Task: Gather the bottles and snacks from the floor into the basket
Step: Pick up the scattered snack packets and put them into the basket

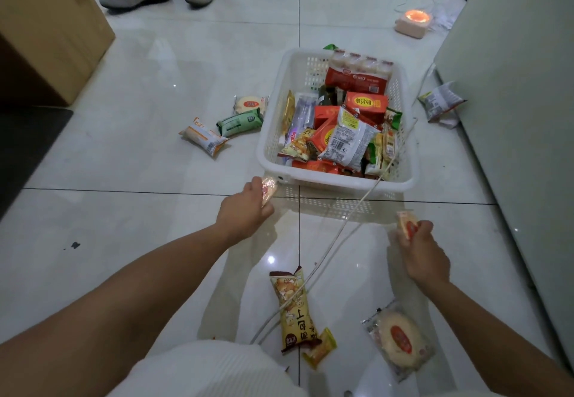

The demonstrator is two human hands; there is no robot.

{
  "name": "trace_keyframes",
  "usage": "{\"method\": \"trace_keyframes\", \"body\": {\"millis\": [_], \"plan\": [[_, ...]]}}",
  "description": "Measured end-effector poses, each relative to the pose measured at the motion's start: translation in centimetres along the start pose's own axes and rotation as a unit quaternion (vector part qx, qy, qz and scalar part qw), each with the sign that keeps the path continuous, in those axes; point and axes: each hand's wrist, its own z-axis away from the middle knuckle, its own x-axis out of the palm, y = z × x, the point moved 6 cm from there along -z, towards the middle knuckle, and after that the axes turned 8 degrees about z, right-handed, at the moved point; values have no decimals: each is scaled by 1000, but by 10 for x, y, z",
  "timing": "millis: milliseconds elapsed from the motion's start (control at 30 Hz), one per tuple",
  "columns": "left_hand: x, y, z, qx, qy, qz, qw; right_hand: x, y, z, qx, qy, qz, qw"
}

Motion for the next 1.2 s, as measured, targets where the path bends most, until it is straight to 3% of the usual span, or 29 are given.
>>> {"method": "trace_keyframes", "body": {"millis": [67,133,267,333,400,533,600,700,767,900,1000,1067,1200], "plan": [[-23,4,-6,46,24,-60,997,-30,4,-5,32,71,-15,997],[-36,7,-10,90,-1,-131,987,-56,0,-13,39,114,-33,992],[-52,19,-12,207,-91,-261,938,-102,-38,-37,-36,138,-25,989],[-64,28,-19,255,-92,-280,921,-121,-62,-51,-69,133,-27,988],[-85,44,-32,254,-34,-244,935,-131,-84,-64,-90,110,-22,990],[-117,82,-74,122,98,-48,986,-138,-120,-84,-109,66,-86,988],[-107,93,-90,78,90,11,993,-133,-132,-88,-107,8,-146,983],[-70,95,-87,40,20,14,999,-119,-128,-84,-99,-36,-125,987],[-48,88,-67,61,-6,13,998,-105,-110,-78,-103,-19,-101,989],[-19,51,-15,206,30,-65,976,-62,-43,-38,-111,27,-85,990],[6,19,23,265,40,-112,957,-11,14,14,-132,-25,-50,990],[31,5,41,289,-12,-127,949,20,44,48,-148,-76,-9,986],[74,7,70,338,-231,-161,898,63,84,95,-168,-100,58,979]]}}
